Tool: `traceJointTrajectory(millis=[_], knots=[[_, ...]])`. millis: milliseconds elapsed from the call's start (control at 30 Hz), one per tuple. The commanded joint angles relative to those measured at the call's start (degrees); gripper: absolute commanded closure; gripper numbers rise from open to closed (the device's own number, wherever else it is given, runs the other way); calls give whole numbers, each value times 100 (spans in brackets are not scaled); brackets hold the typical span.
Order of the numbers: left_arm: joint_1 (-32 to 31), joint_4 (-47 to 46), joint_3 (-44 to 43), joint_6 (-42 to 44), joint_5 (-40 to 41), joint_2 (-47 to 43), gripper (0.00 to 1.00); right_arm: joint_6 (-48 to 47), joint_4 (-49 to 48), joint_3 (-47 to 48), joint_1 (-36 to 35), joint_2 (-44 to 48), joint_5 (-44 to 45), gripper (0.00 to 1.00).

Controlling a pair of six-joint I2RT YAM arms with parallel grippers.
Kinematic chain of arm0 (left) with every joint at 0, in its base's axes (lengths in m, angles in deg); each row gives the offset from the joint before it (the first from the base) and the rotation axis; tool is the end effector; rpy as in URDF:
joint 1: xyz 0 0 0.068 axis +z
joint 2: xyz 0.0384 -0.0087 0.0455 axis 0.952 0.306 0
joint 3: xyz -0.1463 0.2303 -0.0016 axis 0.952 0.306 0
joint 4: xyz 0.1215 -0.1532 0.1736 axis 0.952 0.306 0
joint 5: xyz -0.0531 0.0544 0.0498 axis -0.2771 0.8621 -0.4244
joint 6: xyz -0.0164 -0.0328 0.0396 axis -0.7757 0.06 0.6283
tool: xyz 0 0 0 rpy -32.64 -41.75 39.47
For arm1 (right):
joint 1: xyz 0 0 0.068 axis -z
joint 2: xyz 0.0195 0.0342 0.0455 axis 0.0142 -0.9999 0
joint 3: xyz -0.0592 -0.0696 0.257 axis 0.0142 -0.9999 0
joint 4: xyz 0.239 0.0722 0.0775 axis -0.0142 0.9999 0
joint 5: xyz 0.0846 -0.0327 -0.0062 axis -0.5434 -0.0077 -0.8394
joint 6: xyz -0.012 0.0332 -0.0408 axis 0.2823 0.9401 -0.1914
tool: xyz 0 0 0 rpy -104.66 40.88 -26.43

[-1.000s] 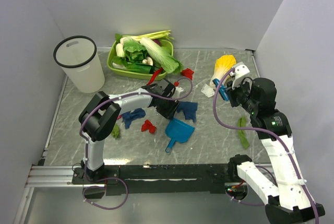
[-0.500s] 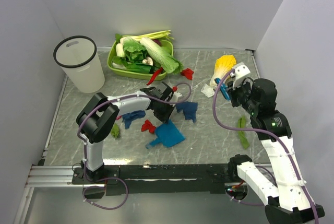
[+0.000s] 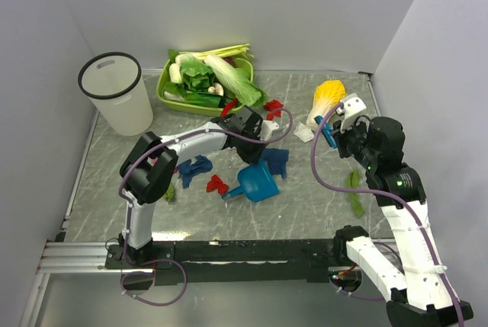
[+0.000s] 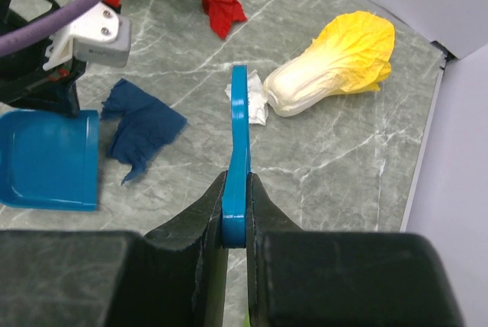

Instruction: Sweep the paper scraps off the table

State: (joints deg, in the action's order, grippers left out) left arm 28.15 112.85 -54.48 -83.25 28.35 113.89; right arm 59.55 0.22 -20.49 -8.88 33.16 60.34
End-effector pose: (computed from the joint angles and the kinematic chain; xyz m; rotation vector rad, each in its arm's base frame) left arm 0.2991 -0.3043 0.1956 1.1979 2.3444 -0.6462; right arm 0.1454 0.0306 0.3858 -0.5915 1.8304 0.0333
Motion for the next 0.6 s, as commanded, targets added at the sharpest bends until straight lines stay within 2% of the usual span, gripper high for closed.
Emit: traceJointTrajectory(millis=[0,100,267,300,333,367,433,467,567], knots=[[-44,-13,-263,43,-583,177,99,-64,-115,-53,46,86,51,100],[-97,-13,-228,43,-724,248,96,-82,-124,-61,55,59,60,100],[-194,154,-430,87,-856,397,80,-64,-142,-44,82,7,25,100],[-202,163,-456,105,-813,363,73,-73,-133,-44,82,-2,25,100],[-202,145,-448,87,-708,293,57,-82,-133,-35,90,-2,34,100],[-194,145,-430,78,-507,196,52,-73,-124,-26,82,-11,42,100],[-176,267,-334,166,-391,-199,43,-64,-98,-26,91,-20,34,100],[-150,294,-255,253,-399,-357,41,-64,-89,-35,90,-20,25,100],[17,400,403,640,-951,-1130,36,-64,-98,-79,99,-37,-1,100]])
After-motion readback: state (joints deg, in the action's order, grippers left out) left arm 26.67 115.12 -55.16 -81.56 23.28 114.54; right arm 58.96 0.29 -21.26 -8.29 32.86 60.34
